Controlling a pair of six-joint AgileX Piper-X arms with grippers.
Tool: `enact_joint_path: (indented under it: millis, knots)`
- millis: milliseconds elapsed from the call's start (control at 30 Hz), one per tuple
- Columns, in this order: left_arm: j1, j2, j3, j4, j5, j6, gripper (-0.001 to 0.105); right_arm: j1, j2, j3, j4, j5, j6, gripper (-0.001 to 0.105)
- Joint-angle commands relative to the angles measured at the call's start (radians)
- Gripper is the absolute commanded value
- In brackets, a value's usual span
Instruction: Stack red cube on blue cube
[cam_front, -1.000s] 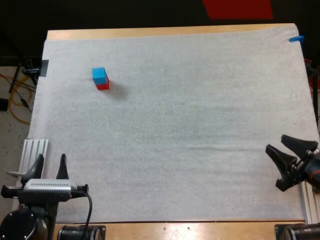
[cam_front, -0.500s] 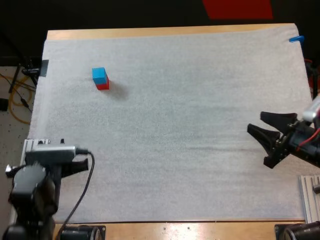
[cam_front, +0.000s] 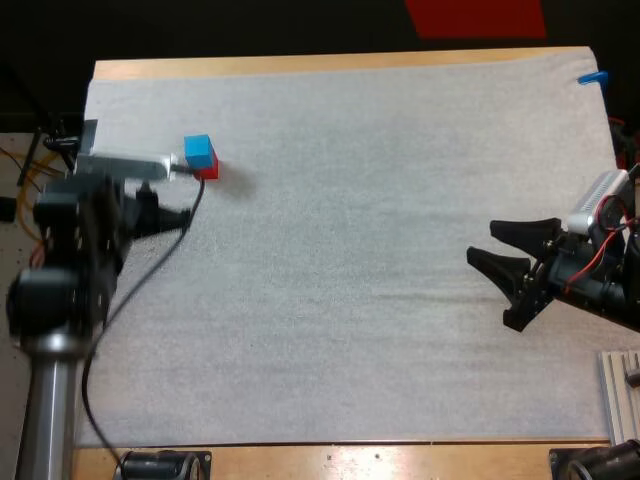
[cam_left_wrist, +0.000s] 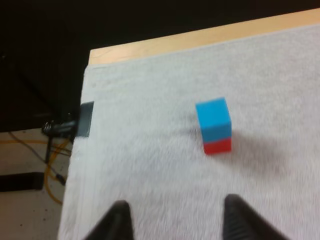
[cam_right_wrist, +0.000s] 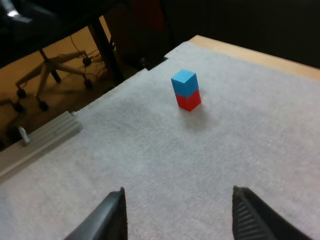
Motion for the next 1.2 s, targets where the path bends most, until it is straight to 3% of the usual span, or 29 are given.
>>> enact_joint_path:
  millis: [0,100,167,400,567,733,1167]
  knots:
    - [0.009,0.035,-0.043,-0.011,-0.006,-0.002,0.032,0.000,-0.001,-0.008,-0.019,-0.007,-0.033,0.047]
    - [0.046,0.153,-0.128,-0.011,0.010,-0.002,0.013,0.000,-0.001,-0.008,-0.023,0.008,-0.051,0.047]
    - [0.092,0.232,-0.186,-0.011,0.063,0.009,0.001,0.000,-0.001,-0.008,-0.023,0.024,-0.058,0.047]
    - [0.188,0.471,-0.373,0.074,0.275,0.020,0.000,0.000,-0.001,-0.008,-0.023,0.038,-0.058,0.047]
    - [0.184,0.676,-0.541,0.218,0.274,0.063,0.000,0.000,-0.001,-0.008,-0.023,0.054,-0.058,0.047]
    - [0.184,0.808,-0.640,0.240,0.214,0.057,0.000,0.000,-0.001,-0.008,-0.023,0.070,-0.054,0.047]
    - [0.140,1.028,-0.691,0.202,0.214,0.072,0.000,0.000,-0.001,-0.002,-0.015,0.075,-0.058,0.047]
